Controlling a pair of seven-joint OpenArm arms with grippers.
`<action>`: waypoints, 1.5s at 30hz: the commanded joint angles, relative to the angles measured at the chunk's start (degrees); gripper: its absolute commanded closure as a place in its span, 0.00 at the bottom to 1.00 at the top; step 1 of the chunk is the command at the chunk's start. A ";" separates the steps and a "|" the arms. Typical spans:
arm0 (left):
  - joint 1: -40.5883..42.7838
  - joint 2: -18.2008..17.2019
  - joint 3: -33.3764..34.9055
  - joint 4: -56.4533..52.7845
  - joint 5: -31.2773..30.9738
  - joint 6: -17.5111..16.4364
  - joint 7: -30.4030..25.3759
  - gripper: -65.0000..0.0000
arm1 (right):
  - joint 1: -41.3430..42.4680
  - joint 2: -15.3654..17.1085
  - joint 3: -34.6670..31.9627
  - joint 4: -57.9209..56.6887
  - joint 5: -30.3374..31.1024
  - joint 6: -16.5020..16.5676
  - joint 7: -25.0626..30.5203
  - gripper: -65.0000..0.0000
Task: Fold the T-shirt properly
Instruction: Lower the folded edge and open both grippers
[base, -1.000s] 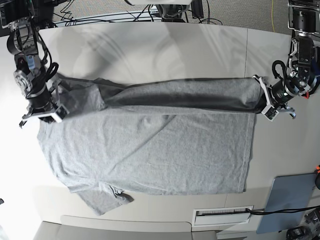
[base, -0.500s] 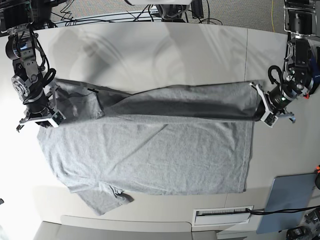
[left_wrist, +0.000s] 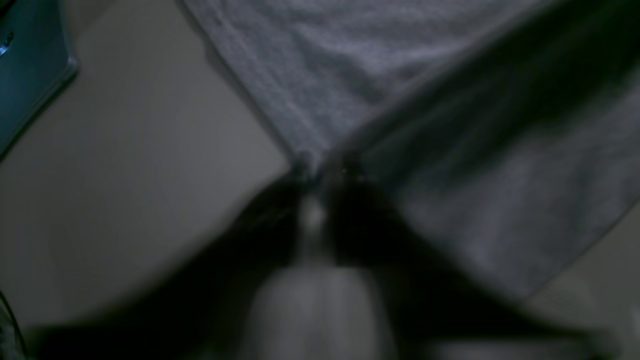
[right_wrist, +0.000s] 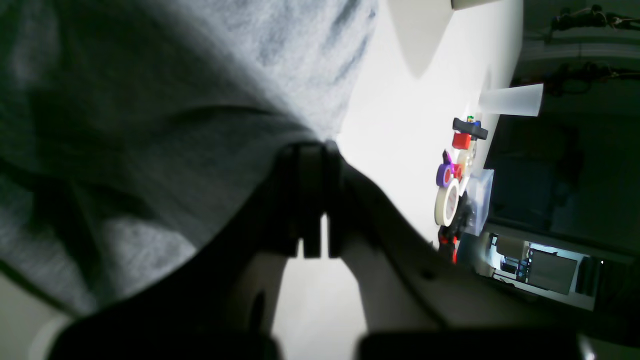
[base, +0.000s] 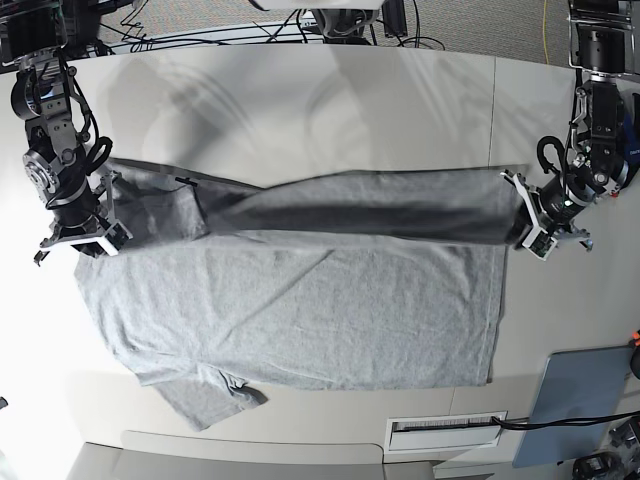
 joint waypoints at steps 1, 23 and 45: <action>-0.94 -1.20 -0.52 0.76 -0.72 0.48 -0.76 0.60 | 0.98 1.33 0.74 0.81 -0.70 -0.92 0.87 0.84; -0.13 3.67 -0.57 0.83 -15.21 13.03 12.48 1.00 | -0.48 -2.75 2.71 0.94 10.45 -12.44 -7.17 1.00; 7.91 12.28 -0.57 0.83 -16.94 9.38 13.11 1.00 | -6.95 -10.75 3.30 -7.21 8.37 -9.03 -7.06 1.00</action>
